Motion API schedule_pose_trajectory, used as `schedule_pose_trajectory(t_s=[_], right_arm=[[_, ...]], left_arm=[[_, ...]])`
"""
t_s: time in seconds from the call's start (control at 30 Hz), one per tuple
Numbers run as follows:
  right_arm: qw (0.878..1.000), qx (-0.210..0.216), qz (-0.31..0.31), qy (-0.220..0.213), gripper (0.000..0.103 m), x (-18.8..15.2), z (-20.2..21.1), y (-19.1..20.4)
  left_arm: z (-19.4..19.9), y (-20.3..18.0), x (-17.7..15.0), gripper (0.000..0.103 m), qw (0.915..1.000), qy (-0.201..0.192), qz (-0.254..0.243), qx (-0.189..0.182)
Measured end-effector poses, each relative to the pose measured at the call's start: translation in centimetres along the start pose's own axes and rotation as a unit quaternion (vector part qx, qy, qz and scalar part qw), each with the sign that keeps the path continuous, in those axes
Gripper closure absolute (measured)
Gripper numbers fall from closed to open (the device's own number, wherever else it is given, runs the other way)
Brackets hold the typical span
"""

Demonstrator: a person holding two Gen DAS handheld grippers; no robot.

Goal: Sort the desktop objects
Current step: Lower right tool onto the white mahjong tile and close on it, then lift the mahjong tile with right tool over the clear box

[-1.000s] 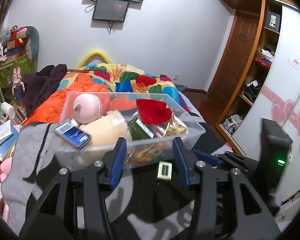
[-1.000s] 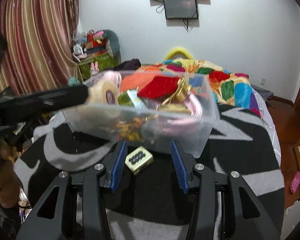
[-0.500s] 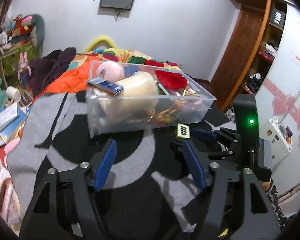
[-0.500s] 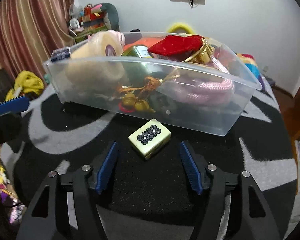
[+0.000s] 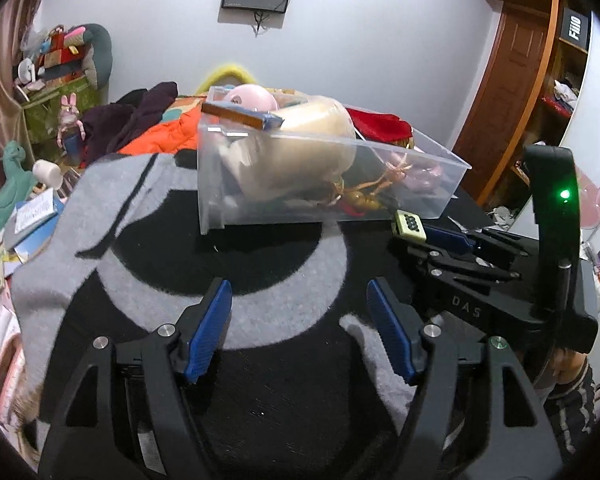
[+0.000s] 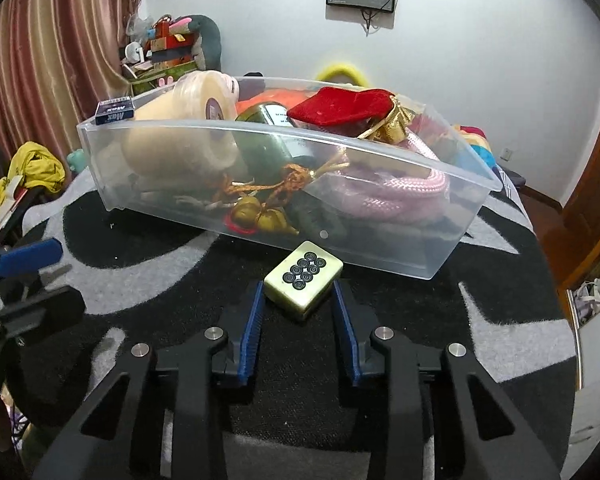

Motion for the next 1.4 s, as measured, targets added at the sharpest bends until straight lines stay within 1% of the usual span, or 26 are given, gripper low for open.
schedule_pose_trajectory(t_s=[0.13, 0.3, 0.4, 0.47, 0.53, 0.57, 0.63, 0.7, 0.77, 0.8, 0.87, 0.9, 0.93, 0.97, 1.0, 1.03, 1.1, 1.33, 1.4], right_arm=[[1.0, 0.009, -0.009, -0.011, 0.075, -0.3, 0.5, -0.6], [0.999, 0.039, -0.019, -0.018, 0.076, -0.5, 1.1, -0.8], [0.999, 0.031, -0.004, -0.008, 0.077, -1.0, 1.2, -0.7], [1.0, 0.027, 0.007, -0.012, 0.079, -1.6, 1.5, -0.6], [0.999, 0.032, 0.013, -0.009, 0.079, -2.1, 1.6, -0.3], [0.999, 0.035, 0.016, -0.005, 0.079, -2.3, 1.7, -0.3], [0.999, 0.031, 0.016, 0.0, 0.079, -2.2, 1.6, -0.3], [1.0, 0.029, 0.012, -0.004, 0.075, -1.8, 1.5, -0.2], [1.0, 0.028, 0.01, -0.004, 0.062, -1.3, 1.1, 0.2], [1.0, 0.024, 0.01, -0.001, 0.059, -1.2, 0.7, 0.3], [1.0, 0.006, 0.005, 0.004, 0.059, -0.9, -0.2, 0.4], [1.0, 0.004, -0.002, -0.001, 0.059, -0.8, -0.5, 0.3], [1.0, 0.006, -0.006, -0.003, 0.061, -0.8, -0.5, 0.2], [1.0, 0.007, -0.008, -0.007, 0.071, -0.8, -0.4, 0.2], [1.0, 0.006, -0.008, -0.009, 0.077, -0.8, -0.3, 0.1], [1.0, 0.007, -0.008, -0.009, 0.081, -0.8, -0.2, 0.0], [1.0, 0.02, -0.014, -0.016, 0.081, -0.7, 0.2, -0.4], [0.996, 0.057, -0.024, -0.069, 0.081, 0.6, 3.8, -1.3], [0.994, 0.062, -0.026, -0.086, 0.081, 1.4, 5.0, -1.5]], left_arm=[[-0.4, 0.3, -0.4, 0.033, 0.9999, 0.005, 0.009, -0.002], [-0.4, -0.1, -0.6, 0.033, 0.9999, 0.003, 0.01, -0.004], [-0.2, -0.4, -0.8, 0.033, 1.0, 0.001, 0.004, -0.004], [0.0, -0.8, -1.1, 0.033, 1.0, -0.001, -0.002, -0.005], [0.1, -1.4, -1.5, 0.032, 0.9999, -0.002, -0.013, -0.003], [0.1, -1.6, -1.6, 0.029, 0.9998, -0.004, -0.019, -0.002], [0.0, -2.4, -1.9, 0.029, 0.9995, -0.008, -0.031, 0.007], [-0.2, -3.1, -2.1, 0.029, 0.999, -0.009, -0.042, 0.014], [-0.3, -3.6, -2.3, 0.029, 0.9981, -0.009, -0.054, 0.027], [-0.4, -3.8, -2.4, 0.029, 0.9977, -0.009, -0.059, 0.032], [-0.5, -3.9, -2.5, 0.029, 0.9974, -0.009, -0.062, 0.035], [-0.5, -3.9, -2.5, 0.029, 0.9975, -0.009, -0.062, 0.033], [-0.5, -3.9, -2.5, 0.029, 0.9976, -0.008, -0.06, 0.031], [-0.5, -3.8, -2.5, 0.029, 0.9977, -0.008, -0.06, 0.03], [-0.6, -3.8, -2.5, 0.029, 0.9978, -0.008, -0.059, 0.03], [-0.6, -3.8, -2.4, 0.029, 0.9978, -0.008, -0.058, 0.03], [-0.6, -3.8, -2.4, 0.029, 0.9978, -0.009, -0.057, 0.032], [0.4, -3.2, -2.0, 0.028, 0.9966, -0.029, -0.052, 0.057], [0.8, -2.9, -1.7, 0.026, 0.996, -0.037, -0.047, 0.065]])
Point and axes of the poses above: each gripper's, at about its wrist camera, not at the fingertips, and z roughly against the way its jaws point, y to its left, x to its top, the point moved 4 cm from there along -z, roughly the way its jaws point, and after that the axes turned 7 degrees about y, right-handed, at the moved point
